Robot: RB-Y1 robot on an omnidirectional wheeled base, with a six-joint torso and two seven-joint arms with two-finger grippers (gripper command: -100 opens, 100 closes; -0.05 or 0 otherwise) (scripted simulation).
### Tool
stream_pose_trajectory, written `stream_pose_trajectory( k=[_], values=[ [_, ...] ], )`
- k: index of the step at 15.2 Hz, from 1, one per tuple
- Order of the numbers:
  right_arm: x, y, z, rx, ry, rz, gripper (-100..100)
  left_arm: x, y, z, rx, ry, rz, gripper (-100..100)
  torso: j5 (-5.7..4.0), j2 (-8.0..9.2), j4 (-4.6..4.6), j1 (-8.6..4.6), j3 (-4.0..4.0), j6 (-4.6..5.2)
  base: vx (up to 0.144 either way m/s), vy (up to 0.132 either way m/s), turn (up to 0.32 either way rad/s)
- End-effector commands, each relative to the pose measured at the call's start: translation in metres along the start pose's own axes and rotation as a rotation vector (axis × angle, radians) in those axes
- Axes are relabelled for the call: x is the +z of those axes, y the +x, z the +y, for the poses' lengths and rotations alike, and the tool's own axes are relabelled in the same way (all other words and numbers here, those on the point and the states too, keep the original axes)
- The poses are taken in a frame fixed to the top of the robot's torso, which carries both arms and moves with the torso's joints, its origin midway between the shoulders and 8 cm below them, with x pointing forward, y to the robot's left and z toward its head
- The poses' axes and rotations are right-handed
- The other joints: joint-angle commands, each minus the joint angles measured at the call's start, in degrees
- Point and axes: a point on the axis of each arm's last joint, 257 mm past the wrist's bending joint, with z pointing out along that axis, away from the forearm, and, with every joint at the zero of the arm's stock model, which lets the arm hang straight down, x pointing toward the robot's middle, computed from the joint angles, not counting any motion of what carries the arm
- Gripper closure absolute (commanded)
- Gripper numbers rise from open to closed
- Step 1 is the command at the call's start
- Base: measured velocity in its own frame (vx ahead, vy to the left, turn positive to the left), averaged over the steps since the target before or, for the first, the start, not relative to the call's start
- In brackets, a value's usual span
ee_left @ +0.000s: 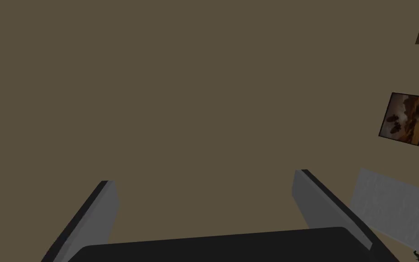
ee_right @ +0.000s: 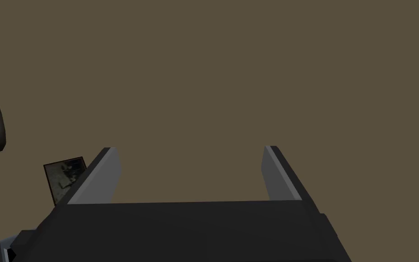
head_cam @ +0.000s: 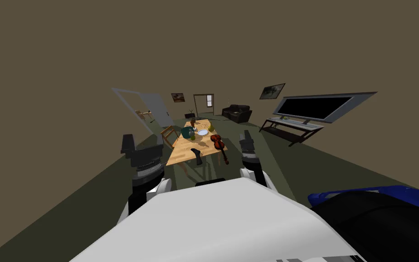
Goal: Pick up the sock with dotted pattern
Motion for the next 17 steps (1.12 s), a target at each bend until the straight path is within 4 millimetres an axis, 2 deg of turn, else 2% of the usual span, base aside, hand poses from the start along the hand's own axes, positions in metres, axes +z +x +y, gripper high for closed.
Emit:
stream_pose_trajectory(
  k=[1, 5, 8, 9, 10, 13, 15, 16, 17],
  values=[
    [0.000, 0.000, 0.000, 0.000, 0.000, 0.000, 0, -0.001, 0.003, 0.006, 0.010, -0.021, 0.027, -100, 0.00, 0.00, 0.00, 0.00, 0.00, 0.00, 0.002, 0.000, -0.028],
    [0.000, 0.000, 0.000, 0.000, 0.000, 0.000, 0, -0.005, 0.008, 0.041, 0.062, -0.130, 0.093, -100, 0.01, -0.04, -0.01, 0.04, -0.03, 0.02, 0.010, 0.002, -0.105],
    [0.000, 0.000, 0.000, 0.000, 0.000, 0.000, 0, -0.008, 0.007, 0.056, 0.082, -0.177, 0.104, -100, 0.01, -0.06, -0.02, 0.04, -0.04, 0.02, 0.013, 0.004, -0.086],
    [0.000, 0.000, 0.000, 0.000, 0.000, 0.000, 0, -0.011, 0.007, 0.069, 0.103, -0.216, 0.116, -100, 0.01, -0.07, -0.02, 0.03, -0.04, 0.01, 0.012, 0.002, -0.100],
    [0.000, 0.000, 0.000, 0.000, 0.000, 0.000, 0, -0.011, 0.006, 0.070, 0.104, -0.223, 0.115, -100, 0.01, -0.07, -0.02, 0.03, -0.04, 0.02, 0.011, 0.003, -0.078],
    [0.000, 0.000, 0.000, 0.000, 0.000, 0.000, 0, -0.018, 0.003, 0.097, 0.152, -0.303, 0.137, -100, 0.01, -0.07, -0.02, 0.03, -0.04, 0.01, 0.013, 0.004, -0.108],
    [0.000, 0.000, 0.000, 0.000, 0.000, 0.000, 0, -0.020, 0.002, 0.103, 0.154, -0.326, 0.135, -100, 0.01, -0.07, -0.02, 0.04, -0.04, 0.02, 0.012, 0.006, -0.067],
    [0.000, 0.000, 0.000, 0.000, 0.000, 0.000, 0, -0.024, 0.000, 0.116, 0.180, -0.363, 0.146, -100, 0.01, -0.07, -0.02, 0.03, -0.04, 0.00, 0.010, 0.001, -0.100],
    [0.000, 0.000, 0.000, 0.000, 0.000, 0.000, 0, -0.026, -0.001, 0.121, 0.181, -0.383, 0.144, -100, 0.01, -0.06, -0.02, 0.02, -0.04, 0.02, 0.011, 0.003, -0.108]
  ],
)
